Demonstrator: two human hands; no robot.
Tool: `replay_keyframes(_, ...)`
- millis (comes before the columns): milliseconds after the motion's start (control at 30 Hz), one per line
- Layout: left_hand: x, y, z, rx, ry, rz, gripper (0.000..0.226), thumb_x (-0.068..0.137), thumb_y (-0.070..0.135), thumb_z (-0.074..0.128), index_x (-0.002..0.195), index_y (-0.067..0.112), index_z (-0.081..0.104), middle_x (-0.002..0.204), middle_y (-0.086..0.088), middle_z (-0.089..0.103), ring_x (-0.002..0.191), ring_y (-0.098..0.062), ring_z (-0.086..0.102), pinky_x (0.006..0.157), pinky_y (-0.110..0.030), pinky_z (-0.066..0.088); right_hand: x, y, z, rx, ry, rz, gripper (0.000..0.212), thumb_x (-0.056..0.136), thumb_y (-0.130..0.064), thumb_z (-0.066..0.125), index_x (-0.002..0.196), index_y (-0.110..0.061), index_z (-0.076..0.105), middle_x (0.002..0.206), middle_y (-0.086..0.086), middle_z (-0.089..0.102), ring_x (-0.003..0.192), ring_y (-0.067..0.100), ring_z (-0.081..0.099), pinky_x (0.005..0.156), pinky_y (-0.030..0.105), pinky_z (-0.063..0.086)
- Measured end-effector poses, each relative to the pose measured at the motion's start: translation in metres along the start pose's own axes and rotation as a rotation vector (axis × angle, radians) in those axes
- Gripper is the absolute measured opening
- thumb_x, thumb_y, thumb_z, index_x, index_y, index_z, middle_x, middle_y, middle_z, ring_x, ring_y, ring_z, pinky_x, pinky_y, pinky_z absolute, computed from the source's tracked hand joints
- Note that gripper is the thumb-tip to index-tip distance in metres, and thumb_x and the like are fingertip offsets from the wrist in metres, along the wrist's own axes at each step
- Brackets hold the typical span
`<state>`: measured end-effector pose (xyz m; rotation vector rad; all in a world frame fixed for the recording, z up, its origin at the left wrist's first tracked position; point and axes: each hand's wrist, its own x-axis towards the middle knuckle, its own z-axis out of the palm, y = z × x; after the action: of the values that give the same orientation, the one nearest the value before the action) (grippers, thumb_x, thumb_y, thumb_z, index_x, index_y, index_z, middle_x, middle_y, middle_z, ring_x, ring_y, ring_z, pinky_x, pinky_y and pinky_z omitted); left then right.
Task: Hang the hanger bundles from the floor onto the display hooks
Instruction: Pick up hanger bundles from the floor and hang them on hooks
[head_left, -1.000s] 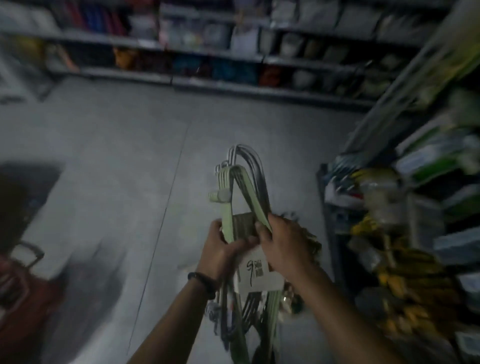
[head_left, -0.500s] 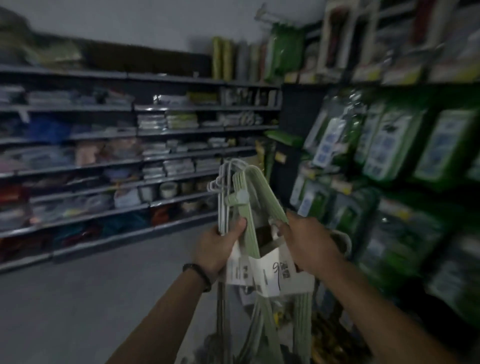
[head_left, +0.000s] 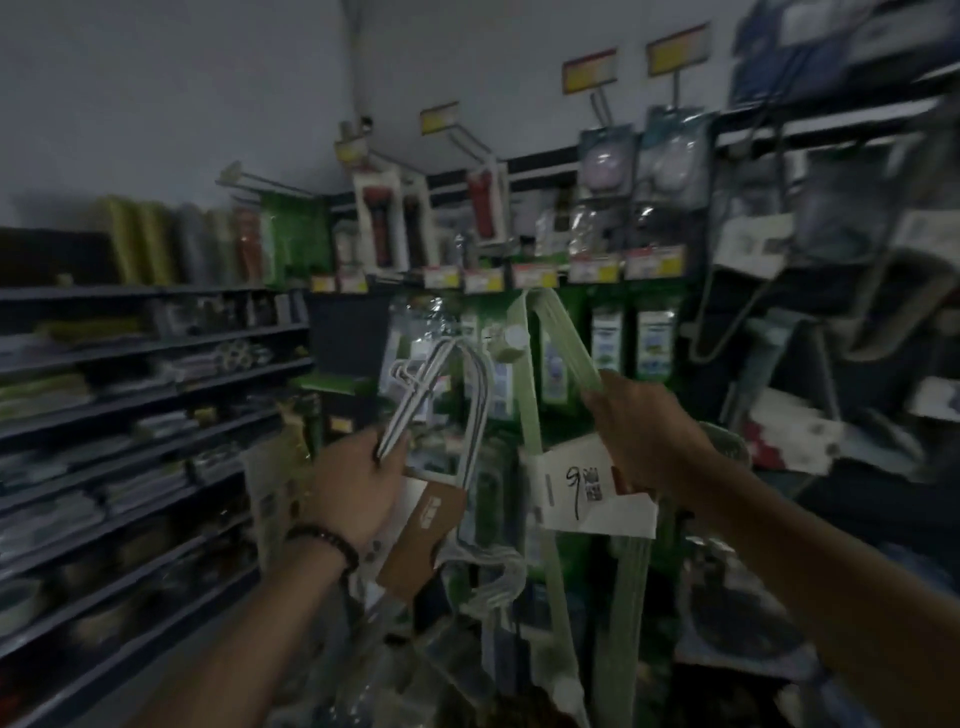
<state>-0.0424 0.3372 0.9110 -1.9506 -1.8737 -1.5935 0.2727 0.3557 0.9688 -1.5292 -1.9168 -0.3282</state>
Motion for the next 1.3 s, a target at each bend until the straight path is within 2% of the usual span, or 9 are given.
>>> replay_keyframes(133, 0.032, 0.042, 0.013, 0.053, -0.094, 0.229, 0.034, 0.104, 0.036, 0.062, 0.072, 0.029, 0.057, 0.057, 0.005, 0.053, 0.055, -0.004, 0.056, 0.045, -0.015, 0.033, 0.002, 0.022, -0.041, -0.157, -0.064, 0.058, 0.018, 0.11, -0.027, 0.042, 0.109, -0.014, 0.055, 0.087, 0.004, 0.063, 0.075, 0.029, 0.07, 0.065, 0.044, 0.063)
replay_keyframes(300, 0.072, 0.1, 0.02, 0.078, -0.199, 0.377, 0.022, 0.096, 0.056, 0.069, 0.085, 0.038, 0.074, 0.061, 0.014, 0.066, 0.062, 0.004, 0.063, 0.049, -0.021, 0.044, 0.021, 0.055, -0.08, -0.136, 0.005, 0.112, 0.021, 0.109, -0.035, 0.042, 0.106, -0.019, 0.055, 0.093, 0.012, 0.069, 0.076, 0.032, 0.062, 0.068, 0.044, 0.056)
replay_keyframes(467, 0.112, 0.153, 0.039, 0.081, -0.318, 0.47, 0.024, 0.101, 0.057, 0.06, 0.086, 0.042, 0.069, 0.087, 0.013, 0.076, 0.081, -0.009, 0.072, 0.076, -0.033, 0.059, 0.06, 0.081, -0.102, -0.237, 0.063, 0.127, 0.019, 0.105, -0.031, 0.046, 0.108, -0.019, 0.059, 0.1, 0.012, 0.069, 0.086, 0.037, 0.066, 0.068, 0.042, 0.053)
replay_keyframes(633, 0.141, 0.207, 0.076, 0.0, -0.425, 0.559, 0.022, 0.101, 0.057, 0.06, 0.096, 0.041, 0.075, 0.079, 0.019, 0.075, 0.071, 0.006, 0.069, 0.058, -0.01, 0.049, 0.102, 0.119, -0.131, -0.236, 0.162, 0.163, 0.016, 0.105, -0.027, 0.047, 0.106, -0.017, 0.06, 0.1, 0.011, 0.067, 0.091, 0.033, 0.068, 0.074, 0.042, 0.057)
replay_keyframes(767, 0.159, 0.255, 0.12, -0.018, -0.458, 0.665, 0.035, 0.104, 0.052, 0.06, 0.072, 0.037, 0.06, 0.065, 0.007, 0.066, 0.055, -0.002, 0.061, 0.054, -0.018, 0.045, 0.139, 0.162, -0.159, -0.255, 0.247, 0.225, 0.013, 0.103, -0.025, 0.05, 0.103, -0.017, 0.06, 0.101, 0.011, 0.071, 0.087, 0.031, 0.069, 0.074, 0.041, 0.06)
replay_keyframes(967, 0.188, 0.306, 0.175, -0.114, -0.535, 0.754, 0.024, 0.105, 0.046, 0.06, 0.083, 0.036, 0.063, 0.071, 0.009, 0.065, 0.064, -0.002, 0.061, 0.068, -0.035, 0.056, 0.193, 0.206, -0.204, -0.304, 0.182, 0.299, 0.019, 0.098, -0.023, 0.057, 0.109, -0.011, 0.066, 0.105, 0.012, 0.07, 0.093, 0.03, 0.069, 0.075, 0.036, 0.055)
replay_keyframes(1100, 0.205, 0.322, 0.198, -0.112, -0.515, 0.812, 0.014, 0.105, 0.052, 0.057, 0.093, 0.058, 0.062, 0.084, 0.035, 0.066, 0.076, 0.011, 0.063, 0.065, -0.02, 0.048, 0.215, 0.215, -0.225, -0.338, 0.247, 0.271, 0.007, 0.095, -0.02, 0.063, 0.092, -0.014, 0.061, 0.089, 0.006, 0.069, 0.076, 0.021, 0.066, 0.07, 0.038, 0.057)
replay_keyframes(1167, 0.211, 0.329, 0.201, -0.15, -0.525, 0.816, 0.014, 0.104, 0.052, 0.057, 0.094, 0.059, 0.062, 0.087, 0.041, 0.065, 0.079, 0.013, 0.063, 0.067, -0.019, 0.047, 0.221, 0.213, -0.227, -0.365, 0.3, 0.224, 0.006, 0.097, -0.02, 0.059, 0.097, -0.015, 0.063, 0.088, 0.005, 0.065, 0.078, 0.024, 0.064, 0.071, 0.041, 0.054)
replay_keyframes(1300, 0.223, 0.332, 0.204, -0.228, -0.531, 0.763, 0.008, 0.103, 0.05, 0.06, 0.102, 0.052, 0.068, 0.093, 0.017, 0.074, 0.081, 0.001, 0.069, 0.07, -0.02, 0.057, 0.229, 0.213, -0.228, -0.34, 0.473, 0.182, 0.015, 0.098, -0.018, 0.054, 0.11, -0.015, 0.061, 0.085, 0.006, 0.053, 0.077, 0.029, 0.051, 0.067, 0.041, 0.044)
